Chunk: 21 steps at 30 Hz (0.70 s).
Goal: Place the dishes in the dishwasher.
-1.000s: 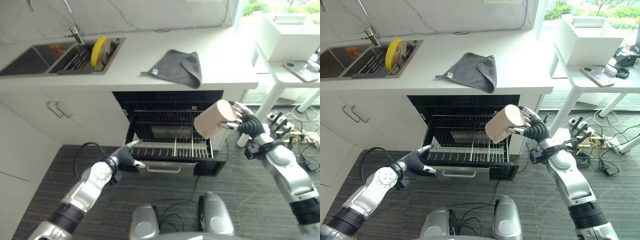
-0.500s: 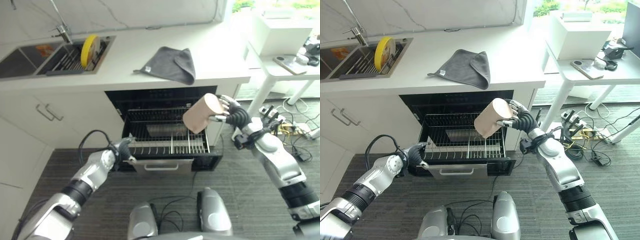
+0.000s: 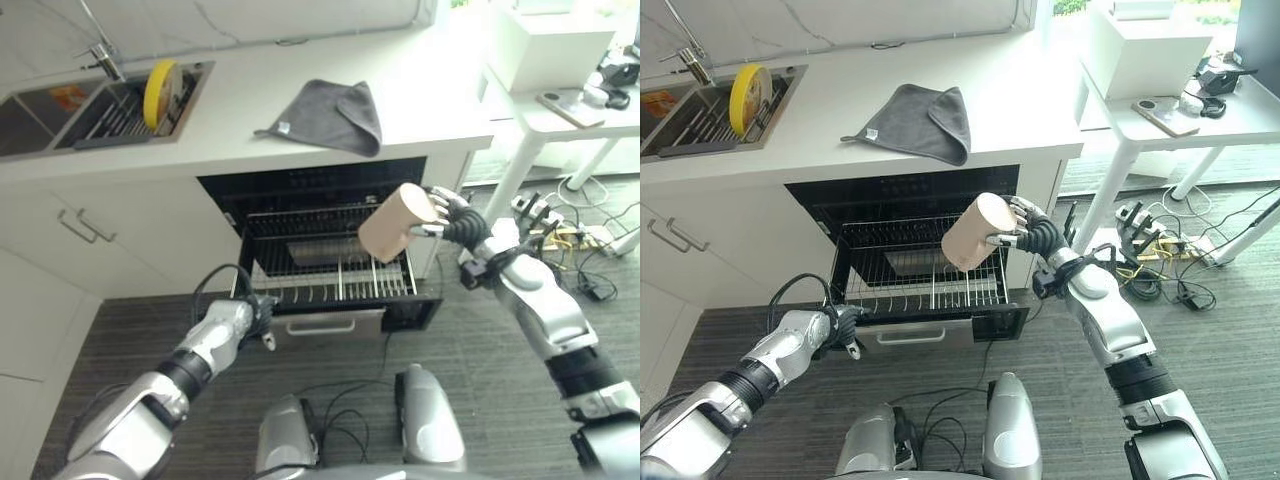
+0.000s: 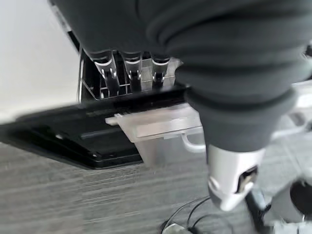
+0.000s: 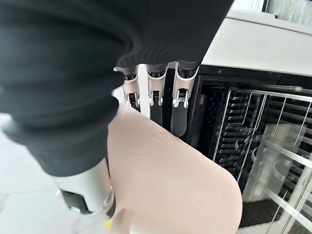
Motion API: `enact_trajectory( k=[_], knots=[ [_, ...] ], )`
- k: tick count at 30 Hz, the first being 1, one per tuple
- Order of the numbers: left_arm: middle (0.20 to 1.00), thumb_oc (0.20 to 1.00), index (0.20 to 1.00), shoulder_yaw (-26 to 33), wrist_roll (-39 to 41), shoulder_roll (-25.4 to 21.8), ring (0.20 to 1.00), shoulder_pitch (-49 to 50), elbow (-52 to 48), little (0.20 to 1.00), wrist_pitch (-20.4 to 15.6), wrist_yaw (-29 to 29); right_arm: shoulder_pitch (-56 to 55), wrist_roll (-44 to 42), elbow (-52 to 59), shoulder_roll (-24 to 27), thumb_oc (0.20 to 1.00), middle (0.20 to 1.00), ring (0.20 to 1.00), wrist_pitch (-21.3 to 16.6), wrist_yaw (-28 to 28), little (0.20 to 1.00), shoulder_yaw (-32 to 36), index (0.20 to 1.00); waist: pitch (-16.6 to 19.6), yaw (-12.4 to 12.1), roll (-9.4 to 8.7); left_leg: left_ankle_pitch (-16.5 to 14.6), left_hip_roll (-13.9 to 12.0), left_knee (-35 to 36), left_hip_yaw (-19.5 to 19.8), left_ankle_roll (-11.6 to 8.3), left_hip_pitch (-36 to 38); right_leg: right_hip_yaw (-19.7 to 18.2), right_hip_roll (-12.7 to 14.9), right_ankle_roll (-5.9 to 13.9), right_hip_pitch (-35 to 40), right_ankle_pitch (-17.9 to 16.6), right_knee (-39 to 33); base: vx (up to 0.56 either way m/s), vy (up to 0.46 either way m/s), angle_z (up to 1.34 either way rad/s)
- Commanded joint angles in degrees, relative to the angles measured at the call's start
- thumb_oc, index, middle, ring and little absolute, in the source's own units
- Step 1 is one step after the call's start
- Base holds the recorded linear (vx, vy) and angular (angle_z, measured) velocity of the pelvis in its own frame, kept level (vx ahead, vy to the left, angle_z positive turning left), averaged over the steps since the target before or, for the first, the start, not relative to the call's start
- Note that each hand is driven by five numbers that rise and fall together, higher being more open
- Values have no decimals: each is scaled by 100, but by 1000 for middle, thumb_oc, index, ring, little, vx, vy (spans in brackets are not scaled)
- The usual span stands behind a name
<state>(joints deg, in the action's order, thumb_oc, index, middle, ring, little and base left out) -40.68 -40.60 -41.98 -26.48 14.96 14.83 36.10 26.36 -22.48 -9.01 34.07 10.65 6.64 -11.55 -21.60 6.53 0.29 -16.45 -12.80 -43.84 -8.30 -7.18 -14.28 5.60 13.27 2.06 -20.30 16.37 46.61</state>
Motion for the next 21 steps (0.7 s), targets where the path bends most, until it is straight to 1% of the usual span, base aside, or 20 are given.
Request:
enact_trajectory(
  k=[1,2,4,9,11,12,21],
  knots=[
    [1000,1000,1000,-166,-57,-227,1000,825,-302,1000,-48,1242,184,-76,125,-6,200,200,200,-591,-182,200,167,200,173,-193,0,232,-481,265,501,-191,-213,-96,565,917,403,-563,-797,-185,11,18],
    [1000,1000,1000,-126,41,-386,1000,871,-799,1000,-32,1415,263,-117,-113,98,200,200,200,-764,-287,200,151,200,91,-256,26,227,-436,260,564,-191,-318,-84,579,913,326,-556,-786,-201,9,18],
    [1000,1000,1000,-76,165,-476,1000,917,-1098,1000,-28,1502,362,-156,-307,187,200,200,200,-845,-318,200,157,200,35,-299,48,225,-397,268,607,-192,-389,-77,576,903,275,-547,-787,-152,2,15],
    [1000,1000,1000,-79,418,-644,1000,952,-1663,1000,-23,1384,750,-303,-928,500,200,200,200,-1047,-401,200,52,200,-119,-431,126,242,-308,382,677,-194,-489,-29,580,881,202,-537,-855,-108,4,12],
    [1000,1000,1000,-69,471,-688,1000,969,-1763,1000,-38,1311,846,-333,-1112,581,200,200,200,-1096,-394,200,29,200,-150,-466,147,244,-278,397,701,-189,-520,-17,573,873,174,-533,-859,-70,-4,7],
    [1000,1000,1000,-79,589,-740,1000,974,-1865,1000,-20,1256,1005,-342,-1413,681,200,200,200,-1172,-386,200,-23,200,-201,-516,180,237,-248,393,733,-192,-580,-4,587,870,121,-521,-844,-74,-4,9],
    [1000,1000,1000,-238,870,-830,1000,848,-1844,1000,-1,954,1627,-448,-2487,963,200,200,200,-1261,-282,200,-264,200,-307,-623,300,234,-150,406,787,-184,-742,-1,605,845,-82,-467,-753,-27,5,3]
  ],
)
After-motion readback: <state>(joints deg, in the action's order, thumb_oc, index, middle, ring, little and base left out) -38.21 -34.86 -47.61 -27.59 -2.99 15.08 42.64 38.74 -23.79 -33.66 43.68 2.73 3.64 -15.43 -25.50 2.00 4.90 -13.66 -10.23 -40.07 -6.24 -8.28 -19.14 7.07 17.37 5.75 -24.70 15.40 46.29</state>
